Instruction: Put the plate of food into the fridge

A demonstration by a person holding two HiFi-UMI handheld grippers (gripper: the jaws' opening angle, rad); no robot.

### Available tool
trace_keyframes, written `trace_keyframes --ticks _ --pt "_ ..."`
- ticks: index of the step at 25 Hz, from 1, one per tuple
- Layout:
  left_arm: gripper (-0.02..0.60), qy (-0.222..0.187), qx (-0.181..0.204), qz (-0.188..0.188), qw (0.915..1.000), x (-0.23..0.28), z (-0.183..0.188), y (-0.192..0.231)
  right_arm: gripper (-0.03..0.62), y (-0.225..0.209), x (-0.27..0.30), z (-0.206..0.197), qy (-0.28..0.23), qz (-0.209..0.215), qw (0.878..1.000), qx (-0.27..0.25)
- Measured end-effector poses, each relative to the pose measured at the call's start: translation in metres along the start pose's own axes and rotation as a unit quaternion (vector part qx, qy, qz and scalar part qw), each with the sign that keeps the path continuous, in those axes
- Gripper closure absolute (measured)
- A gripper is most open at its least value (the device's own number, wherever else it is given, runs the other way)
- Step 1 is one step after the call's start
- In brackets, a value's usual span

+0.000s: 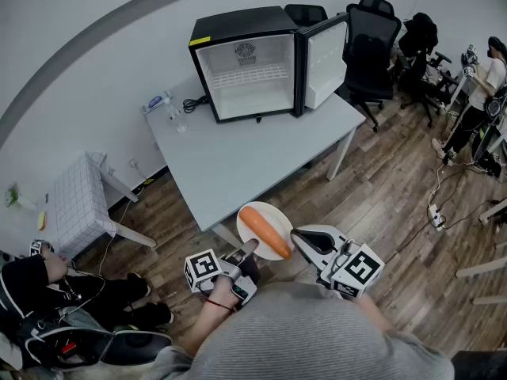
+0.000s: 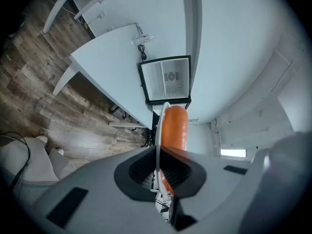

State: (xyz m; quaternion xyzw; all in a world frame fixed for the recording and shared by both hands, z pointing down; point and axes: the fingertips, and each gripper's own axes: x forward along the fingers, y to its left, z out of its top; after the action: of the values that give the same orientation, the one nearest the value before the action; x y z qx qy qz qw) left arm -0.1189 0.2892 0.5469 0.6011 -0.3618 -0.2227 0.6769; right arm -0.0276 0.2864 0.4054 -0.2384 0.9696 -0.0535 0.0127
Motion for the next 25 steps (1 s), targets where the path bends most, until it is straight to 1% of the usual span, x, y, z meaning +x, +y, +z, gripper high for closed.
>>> trace_keyframes --ticks 14,22,25 --pt "0.557 0.004 0.001 -0.001 1.0000 0.002 -0.008 0.002 0.580 0.003 -0.006 -0.004 -0.006 0.004 1.000 0.016" --pt "0.557 0.006 0.000 -0.013 0.9999 0.004 -0.015 -0.006 0.580 0.000 -0.012 -0.001 -0.005 0.004 1.000 0.012" --pt "0.557 0.007 -0.003 -0.013 0.9999 0.000 -0.018 -0.003 0.580 0.003 -0.014 0.001 -0.018 0.003 1.000 0.022"
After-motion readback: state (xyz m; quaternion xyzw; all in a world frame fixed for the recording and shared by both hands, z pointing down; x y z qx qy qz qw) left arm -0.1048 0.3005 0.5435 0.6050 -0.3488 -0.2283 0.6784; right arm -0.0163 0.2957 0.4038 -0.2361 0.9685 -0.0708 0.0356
